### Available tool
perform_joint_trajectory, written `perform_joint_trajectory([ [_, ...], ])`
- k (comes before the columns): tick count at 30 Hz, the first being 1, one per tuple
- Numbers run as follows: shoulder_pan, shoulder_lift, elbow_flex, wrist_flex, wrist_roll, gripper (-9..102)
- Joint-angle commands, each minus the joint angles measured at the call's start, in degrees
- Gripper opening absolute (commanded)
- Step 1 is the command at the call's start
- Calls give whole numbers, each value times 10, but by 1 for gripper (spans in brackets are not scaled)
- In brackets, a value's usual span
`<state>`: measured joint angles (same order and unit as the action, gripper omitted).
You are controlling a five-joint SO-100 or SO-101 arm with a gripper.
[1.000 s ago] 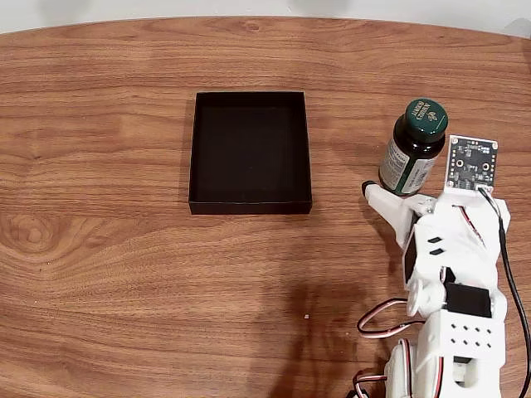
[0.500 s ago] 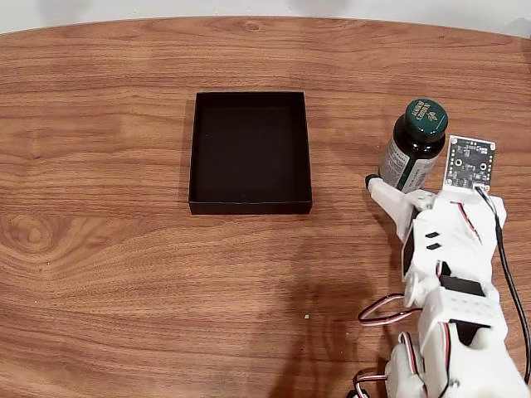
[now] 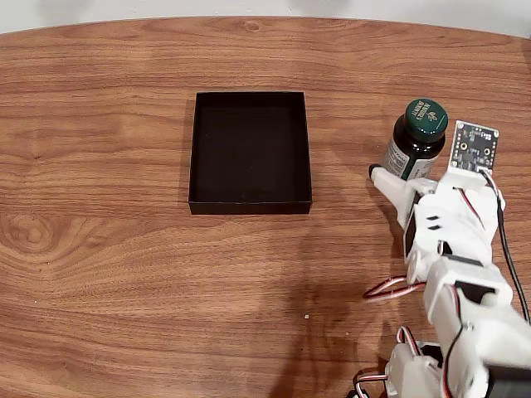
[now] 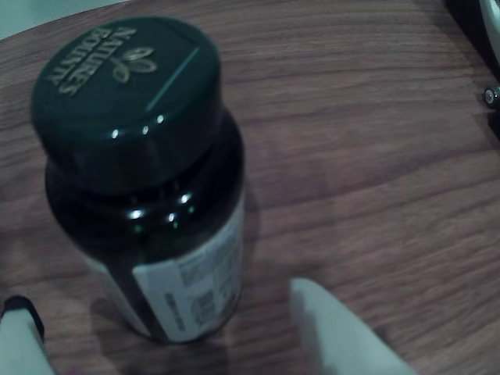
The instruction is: Pick up the pill bottle and place it in the black box.
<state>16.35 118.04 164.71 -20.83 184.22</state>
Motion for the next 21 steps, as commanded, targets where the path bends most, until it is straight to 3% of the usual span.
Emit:
perform_joint_trajectory([
  [1, -4, -47, -61, -58, -10, 39],
  [21, -36, -282, -184, -257, -39, 35],
])
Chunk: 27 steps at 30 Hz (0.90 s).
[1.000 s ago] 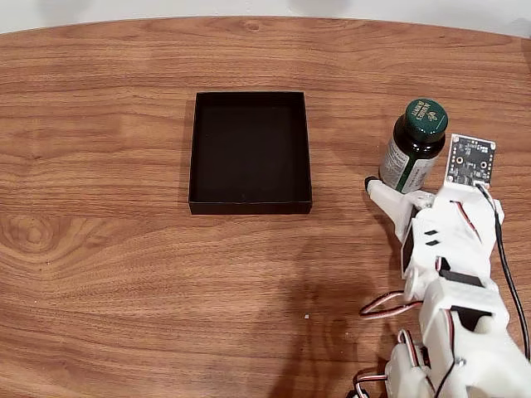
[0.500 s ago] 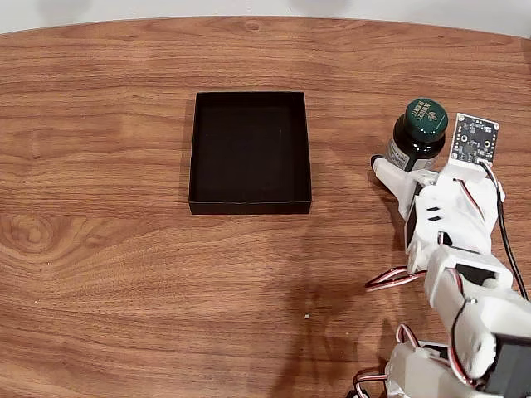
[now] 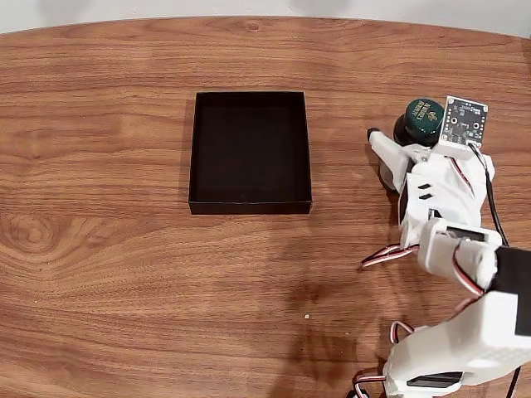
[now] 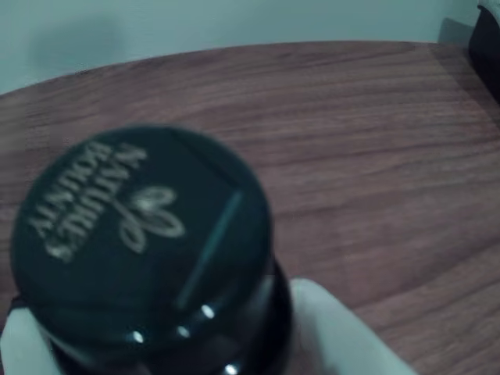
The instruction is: Pick up the pill bottle and place it in the black box.
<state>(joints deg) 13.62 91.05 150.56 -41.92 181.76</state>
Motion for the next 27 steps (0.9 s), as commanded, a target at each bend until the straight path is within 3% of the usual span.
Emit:
perform_joint_trajectory([
  [1, -11, -22, -43, -59, -17, 34],
  [15, -44, -10, -14, -98, -34, 15],
  [27, -95, 192, 57, -14, -9, 13],
])
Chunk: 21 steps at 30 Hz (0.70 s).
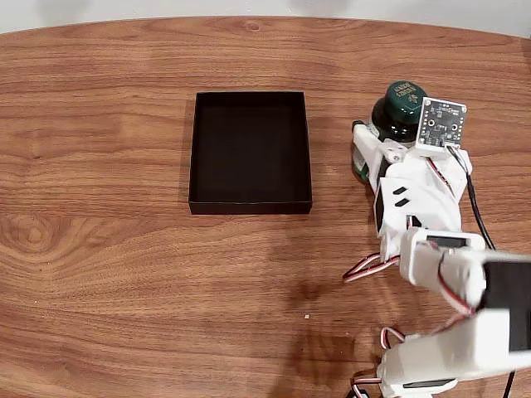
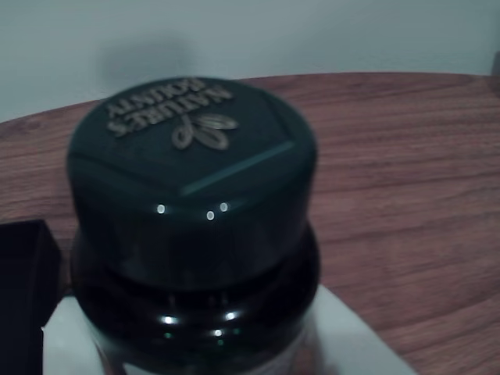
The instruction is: Pick up the pill bottle and place it in the black box.
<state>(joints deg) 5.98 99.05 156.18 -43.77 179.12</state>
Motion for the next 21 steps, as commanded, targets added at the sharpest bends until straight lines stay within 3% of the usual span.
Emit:
perform_joint_trajectory([
  [1, -25, 133, 5, 15, 20, 13],
  [9, -87, 246, 9, 87, 28, 12],
  [21, -203, 272, -32, 114, 73, 12],
])
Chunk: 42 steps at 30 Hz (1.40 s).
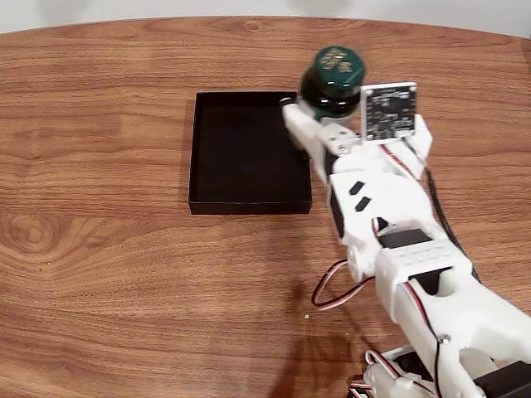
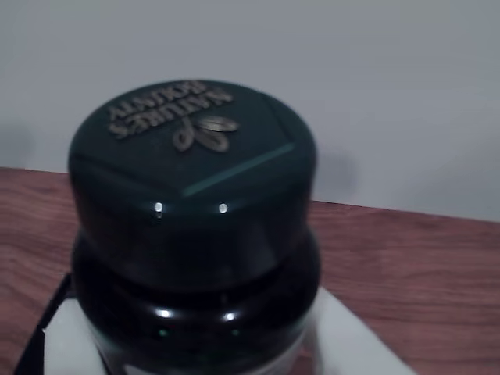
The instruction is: Pick up the pill bottle and place it in the black box.
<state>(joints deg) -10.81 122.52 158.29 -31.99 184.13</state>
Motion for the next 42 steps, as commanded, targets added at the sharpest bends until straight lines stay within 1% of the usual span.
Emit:
perform_joint_trajectory([
  [1, -45, 30, -55, -9, 32, 12],
  [7, -89, -58, -86, -76, 62, 12],
  [13, -94, -195, -169, -134, 64, 12],
  [18, -98, -292, -224, -164, 52, 12],
  [24, -107, -387, -294, -163, 14, 12],
  [28, -112, -418, -335, -107, -14, 12],
  [31, -116, -442, -359, -91, -30, 12],
  [42, -119, -543, -403, -127, -25, 12],
])
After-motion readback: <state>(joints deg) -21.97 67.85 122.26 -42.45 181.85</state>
